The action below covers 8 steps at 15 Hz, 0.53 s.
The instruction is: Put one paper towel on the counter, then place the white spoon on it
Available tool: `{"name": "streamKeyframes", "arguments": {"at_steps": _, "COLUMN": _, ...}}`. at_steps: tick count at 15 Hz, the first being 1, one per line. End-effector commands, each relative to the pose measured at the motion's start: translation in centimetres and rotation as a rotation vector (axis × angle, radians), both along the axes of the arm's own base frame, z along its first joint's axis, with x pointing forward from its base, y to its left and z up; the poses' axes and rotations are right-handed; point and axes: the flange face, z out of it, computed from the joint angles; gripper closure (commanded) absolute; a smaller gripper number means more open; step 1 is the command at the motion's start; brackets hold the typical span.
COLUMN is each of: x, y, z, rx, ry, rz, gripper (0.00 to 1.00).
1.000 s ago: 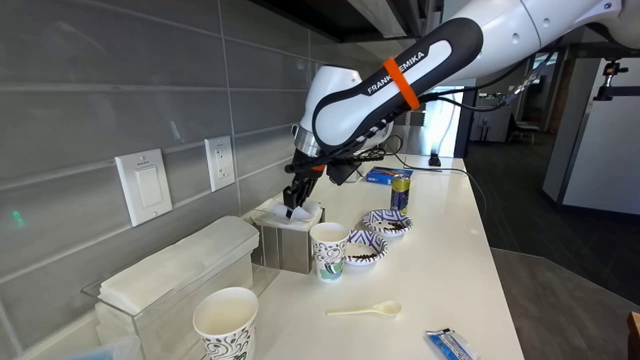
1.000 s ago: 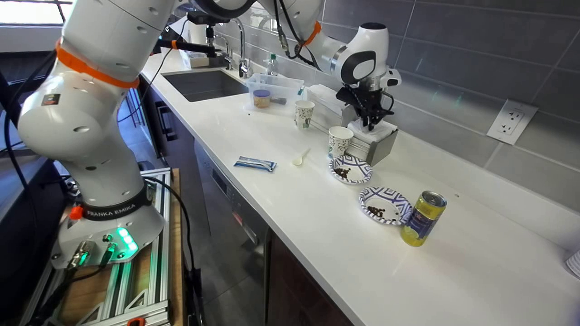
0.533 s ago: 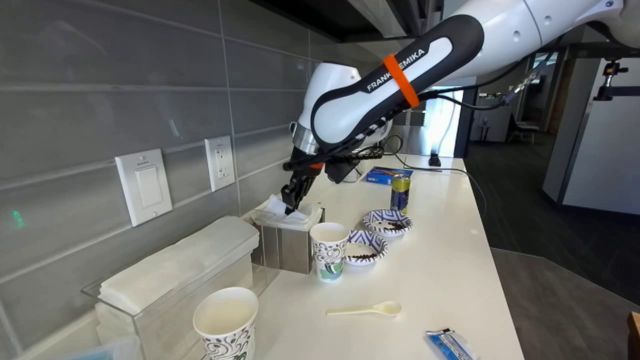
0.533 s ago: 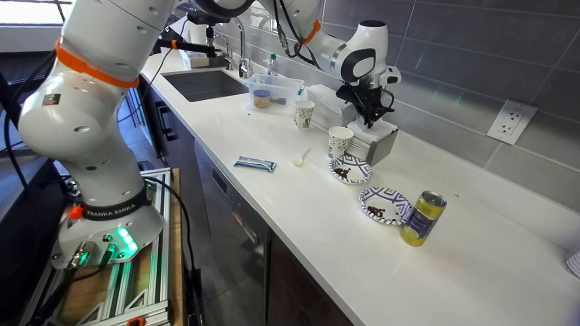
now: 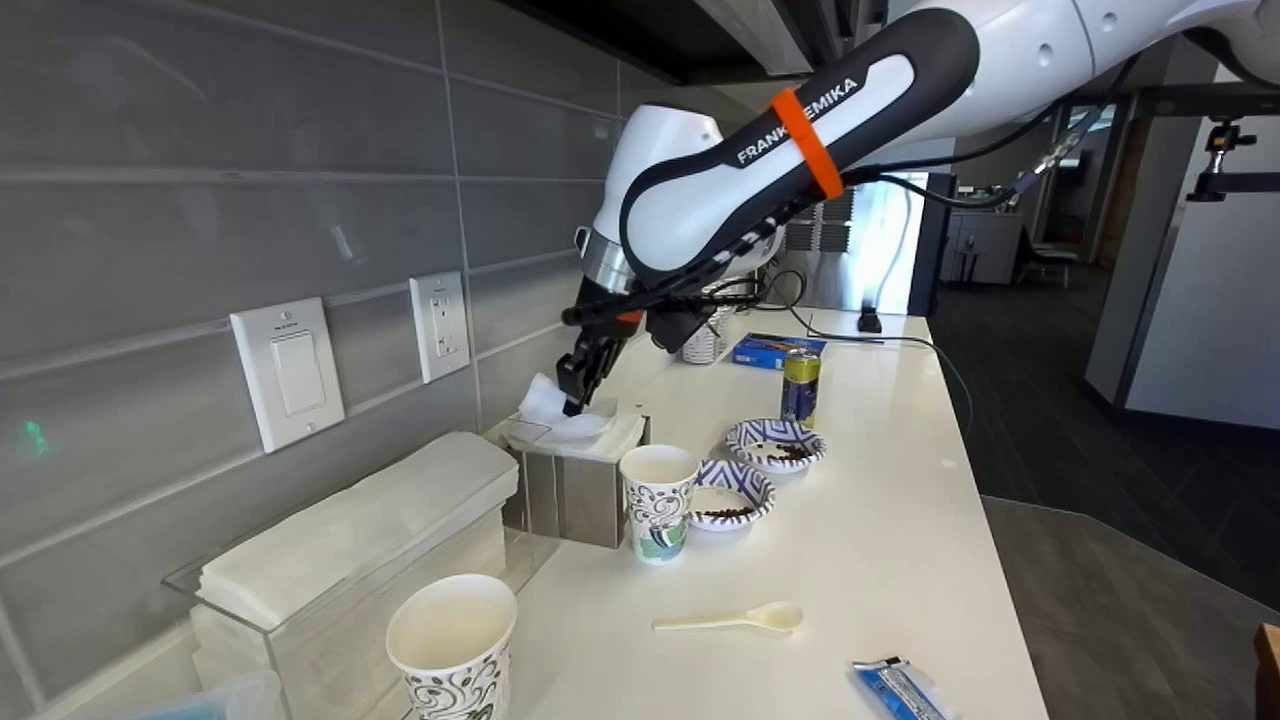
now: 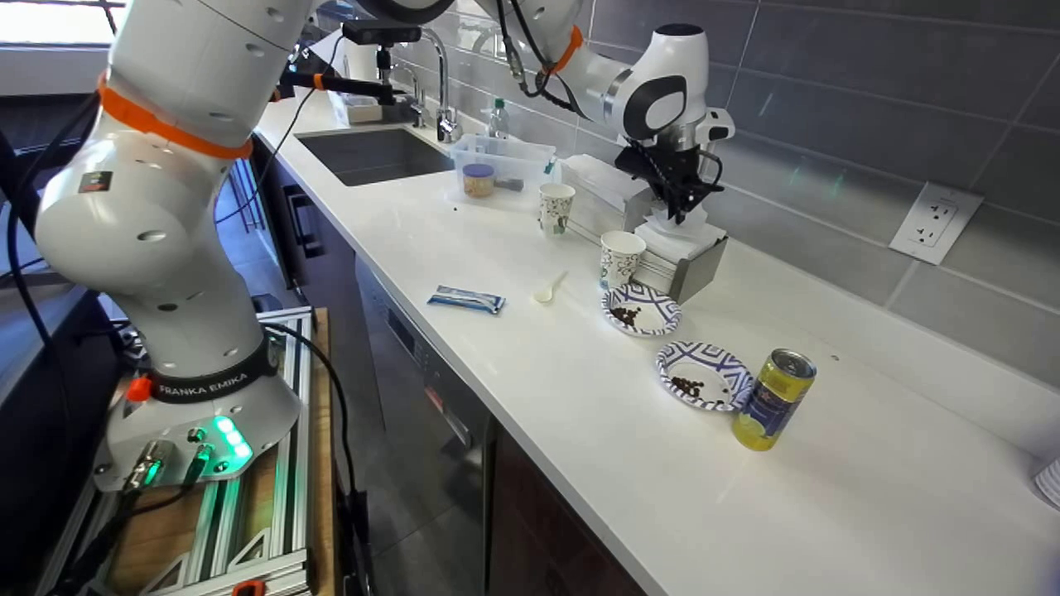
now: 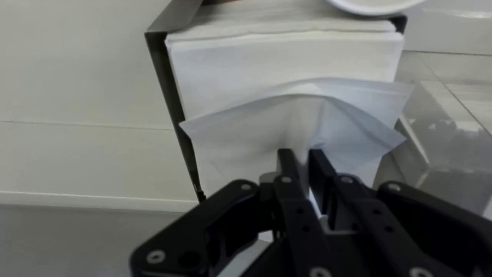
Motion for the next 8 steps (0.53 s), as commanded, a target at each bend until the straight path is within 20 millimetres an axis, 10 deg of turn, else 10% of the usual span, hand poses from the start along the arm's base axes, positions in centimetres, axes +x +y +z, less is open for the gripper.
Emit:
{"name": "streamKeyframes", "arguments": {"at_steps": 1, "x": -0.9, "y": 0.1, "z": 1.3, "rx": -0.025, "ry": 0.004, "rz": -0.024, "gripper": 0.88}}
{"name": "streamKeyframes", "arguments": {"at_steps": 8, "x": -5.5, "y": -0.7, "z": 4.0, "rx": 0.008, "ry": 0.219, "rz": -0.091, "gripper": 1.00}}
